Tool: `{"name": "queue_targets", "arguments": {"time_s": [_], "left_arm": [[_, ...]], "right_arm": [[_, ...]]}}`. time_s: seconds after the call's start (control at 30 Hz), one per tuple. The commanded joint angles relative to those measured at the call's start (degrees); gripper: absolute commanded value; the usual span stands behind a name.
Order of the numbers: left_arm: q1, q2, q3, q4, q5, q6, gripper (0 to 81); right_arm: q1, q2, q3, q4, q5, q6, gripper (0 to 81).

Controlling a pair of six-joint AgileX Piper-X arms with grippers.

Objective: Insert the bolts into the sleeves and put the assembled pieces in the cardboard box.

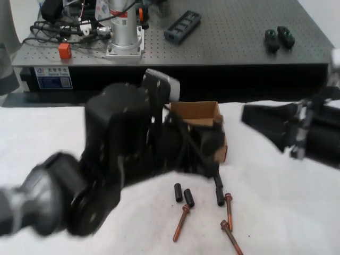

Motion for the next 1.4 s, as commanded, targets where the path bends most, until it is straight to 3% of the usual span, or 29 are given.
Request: {"name": "queue_targets", "arguments": {"time_s": [0.0, 0.17, 0.4, 0.57, 0.83, 1.0, 1.2, 1.37], "left_arm": [[3.8, 9.49, -12.27, 5.95, -8.29, -8.15, 0.6], [6.56, 28.28, -38.34, 25.98, -9.08, -9.21, 0.6], [7.0, 51.58, -75.37, 56.29, -12.11, -4.86, 0.6], [7.0, 62.1, -90.16, 67.54, -11.97, -4.87, 2.2], [7.0, 63.31, -91.97, 69.14, -10.11, -4.87, 35.1], [7.19, 58.57, -91.97, 73.34, -11.26, -2.14, 33.3], [7.79, 47.4, -88.19, 82.81, -34.81, 4.79, 25.4], [9.54, 37.5, -74.95, 82.94, -39.21, 5.03, 25.3]], "right_arm": [[-5.38, -2.44, -0.35, 4.55, -0.45, -1.33, 42.3], [-11.75, -3.34, -0.35, 10.64, 3.95, -1.61, 41.9], [-12.12, -3.23, -0.48, 13.87, 8.61, -2.59, 40.9], [-12.0, -3.23, -0.48, 19.36, 12.51, -7.77, 40.9], [-11.84, 0.82, -0.75, 26.28, 17.66, -12.43, 40.9], [-6.06, 7.96, -5.55, 34.29, 23.96, -16.2, 40.9], [4.67, 20.57, -13.89, 41.62, 29.17, -16.78, 37.6], [9.69, 32.16, -20.0, 42.52, 32.93, -16.78, 35.2]]}}
